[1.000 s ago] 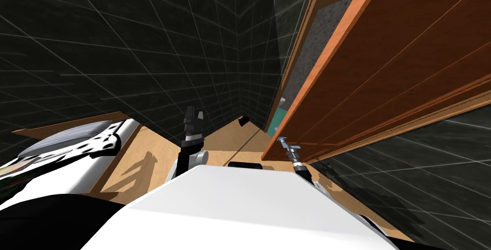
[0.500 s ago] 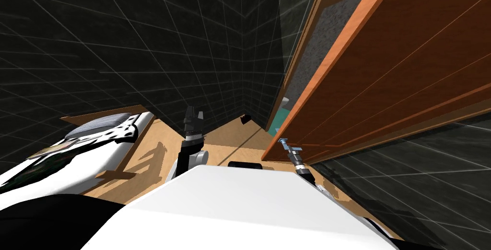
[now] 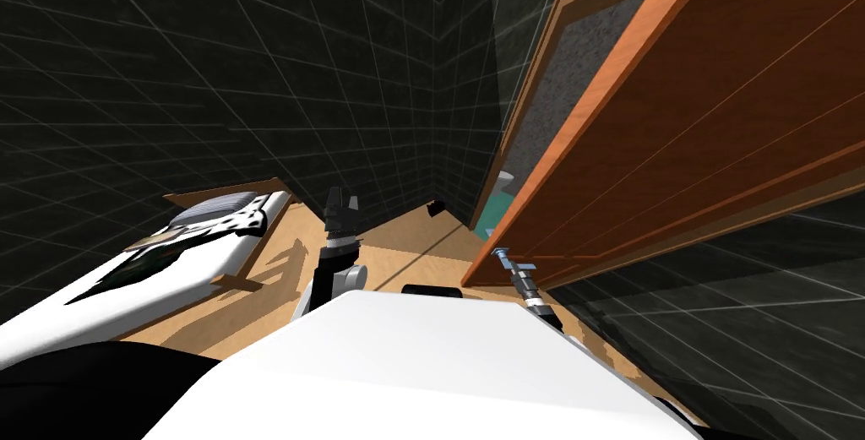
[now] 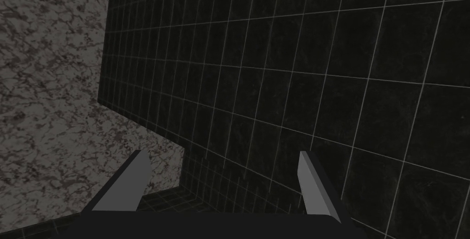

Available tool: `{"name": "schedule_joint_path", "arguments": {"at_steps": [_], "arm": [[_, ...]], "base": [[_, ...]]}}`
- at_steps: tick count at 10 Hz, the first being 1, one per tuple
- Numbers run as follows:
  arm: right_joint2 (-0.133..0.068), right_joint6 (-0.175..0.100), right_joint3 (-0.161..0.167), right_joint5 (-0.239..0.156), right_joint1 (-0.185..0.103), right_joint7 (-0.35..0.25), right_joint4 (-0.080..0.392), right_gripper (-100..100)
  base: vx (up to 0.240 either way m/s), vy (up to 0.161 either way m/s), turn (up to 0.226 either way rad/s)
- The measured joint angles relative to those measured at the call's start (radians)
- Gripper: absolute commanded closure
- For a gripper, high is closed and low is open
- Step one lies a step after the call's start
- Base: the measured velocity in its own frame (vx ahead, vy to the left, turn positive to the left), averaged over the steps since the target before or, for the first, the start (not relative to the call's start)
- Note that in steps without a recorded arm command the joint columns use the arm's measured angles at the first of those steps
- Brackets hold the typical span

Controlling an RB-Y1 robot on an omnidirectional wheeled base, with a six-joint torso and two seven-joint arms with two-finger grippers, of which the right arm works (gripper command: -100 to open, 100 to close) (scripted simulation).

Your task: Pull the door open

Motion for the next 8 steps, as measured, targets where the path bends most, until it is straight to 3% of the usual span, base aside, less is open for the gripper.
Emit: {"name": "schedule_joint_path", "arguments": {"at_steps": [1,3,4,6,8], "arm": [[-0.005,-0.018,-0.002,0.000,-0.003,-0.003,0.016,100],[-0.014,-0.091,0.000,0.005,-0.030,-0.005,0.107,100],[-0.012,-0.079,-0.001,0.005,0.004,-0.007,0.063,100],[-0.014,-0.085,0.001,0.009,0.012,-0.010,0.064,100],[-0.008,-0.043,0.002,0.001,0.019,-0.006,0.013,100]], "base": [[-0.164,-0.070,0.143],[-0.148,-0.062,0.100],[-0.146,-0.064,0.113],[-0.098,-0.033,0.069],[-0.160,-0.049,0.093]]}}
